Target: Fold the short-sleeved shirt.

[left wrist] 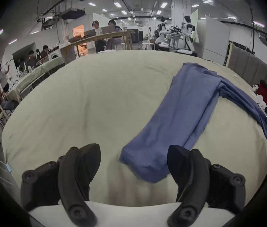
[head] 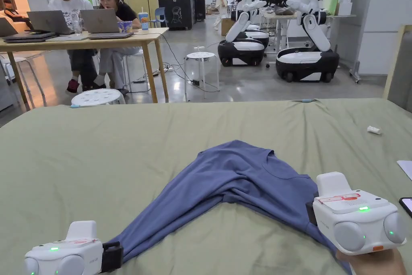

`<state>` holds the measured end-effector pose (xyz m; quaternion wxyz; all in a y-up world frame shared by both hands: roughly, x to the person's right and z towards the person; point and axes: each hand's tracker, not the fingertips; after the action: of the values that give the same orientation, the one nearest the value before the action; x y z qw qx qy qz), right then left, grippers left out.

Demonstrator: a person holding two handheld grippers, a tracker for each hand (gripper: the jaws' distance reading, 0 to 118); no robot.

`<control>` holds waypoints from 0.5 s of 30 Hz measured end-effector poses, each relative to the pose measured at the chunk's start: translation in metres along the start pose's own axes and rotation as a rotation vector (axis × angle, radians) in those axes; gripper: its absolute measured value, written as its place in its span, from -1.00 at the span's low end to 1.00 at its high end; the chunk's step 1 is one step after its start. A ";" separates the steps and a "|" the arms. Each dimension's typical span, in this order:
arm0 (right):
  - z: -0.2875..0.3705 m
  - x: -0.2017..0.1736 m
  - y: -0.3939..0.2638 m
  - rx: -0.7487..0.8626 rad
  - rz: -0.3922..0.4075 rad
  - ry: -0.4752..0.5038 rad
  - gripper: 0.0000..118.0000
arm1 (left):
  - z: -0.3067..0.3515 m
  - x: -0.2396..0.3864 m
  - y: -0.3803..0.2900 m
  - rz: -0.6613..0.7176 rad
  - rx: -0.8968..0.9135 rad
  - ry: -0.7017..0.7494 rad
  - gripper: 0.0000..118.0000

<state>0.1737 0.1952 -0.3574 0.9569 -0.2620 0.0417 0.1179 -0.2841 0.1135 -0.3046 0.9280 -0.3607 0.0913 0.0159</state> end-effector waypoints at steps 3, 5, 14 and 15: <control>-0.001 -0.003 0.000 -0.003 -0.004 0.006 -1.00 | -0.002 0.004 -0.001 0.020 0.005 -0.010 0.38; -0.002 -0.004 0.000 -0.004 -0.003 0.009 -1.00 | -0.003 0.008 0.001 0.001 -0.015 0.006 -0.04; 0.000 0.000 0.000 -0.009 -0.009 0.008 -1.00 | 0.005 0.028 0.005 -0.043 -0.028 -0.023 -0.98; 0.004 0.001 0.000 -0.005 -0.009 0.008 -1.00 | 0.009 0.027 0.006 -0.031 -0.019 -0.023 -0.98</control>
<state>0.1753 0.1971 -0.3543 0.9567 -0.2649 0.0438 0.1127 -0.2565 0.1231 -0.3075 0.9257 -0.3708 0.0749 0.0068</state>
